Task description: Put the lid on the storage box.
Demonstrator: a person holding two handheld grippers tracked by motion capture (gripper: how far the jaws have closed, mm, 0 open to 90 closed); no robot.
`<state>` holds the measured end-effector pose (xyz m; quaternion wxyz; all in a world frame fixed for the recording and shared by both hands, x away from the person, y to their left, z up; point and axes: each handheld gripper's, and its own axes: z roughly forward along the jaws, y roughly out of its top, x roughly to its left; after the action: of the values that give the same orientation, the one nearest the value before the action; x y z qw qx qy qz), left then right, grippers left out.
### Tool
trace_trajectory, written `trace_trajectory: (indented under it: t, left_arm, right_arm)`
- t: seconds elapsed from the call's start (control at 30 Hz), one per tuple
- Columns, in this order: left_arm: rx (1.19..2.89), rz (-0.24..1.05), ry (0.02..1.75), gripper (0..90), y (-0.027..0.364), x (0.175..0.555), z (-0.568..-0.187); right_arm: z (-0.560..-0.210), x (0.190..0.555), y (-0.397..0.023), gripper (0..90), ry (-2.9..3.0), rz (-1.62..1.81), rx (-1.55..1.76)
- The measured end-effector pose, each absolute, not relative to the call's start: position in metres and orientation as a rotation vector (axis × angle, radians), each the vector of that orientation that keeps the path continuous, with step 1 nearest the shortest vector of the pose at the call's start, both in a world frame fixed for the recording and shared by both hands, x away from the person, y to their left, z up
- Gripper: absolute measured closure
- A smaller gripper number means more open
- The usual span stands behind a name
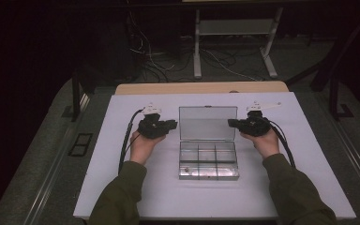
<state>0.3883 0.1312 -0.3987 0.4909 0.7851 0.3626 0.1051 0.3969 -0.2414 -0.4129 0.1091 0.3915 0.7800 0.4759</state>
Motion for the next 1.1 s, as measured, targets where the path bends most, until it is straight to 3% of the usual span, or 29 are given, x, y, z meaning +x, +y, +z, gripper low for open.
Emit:
trace_trajectory:
  t: [0.2, 0.33, 1.1]
  left_arm:
    - [1.886, 0.262, 0.808, 64.7, 0.134, 0.375, -0.385]
    - [1.841, 0.271, 0.775, 63.4, 0.13, 0.372, -0.379]
    - [1.792, 0.342, 0.667, 73.8, 0.115, 0.356, -0.359]
  right_arm:
    - [-0.412, 0.396, -0.241, 89.5, 2.297, 1.396, 1.149]
    - [-0.411, 0.393, -0.241, 89.5, 2.3, 1.397, 1.146]
    - [-0.407, 0.38, -0.244, 89.5, 2.319, 1.419, 1.107]
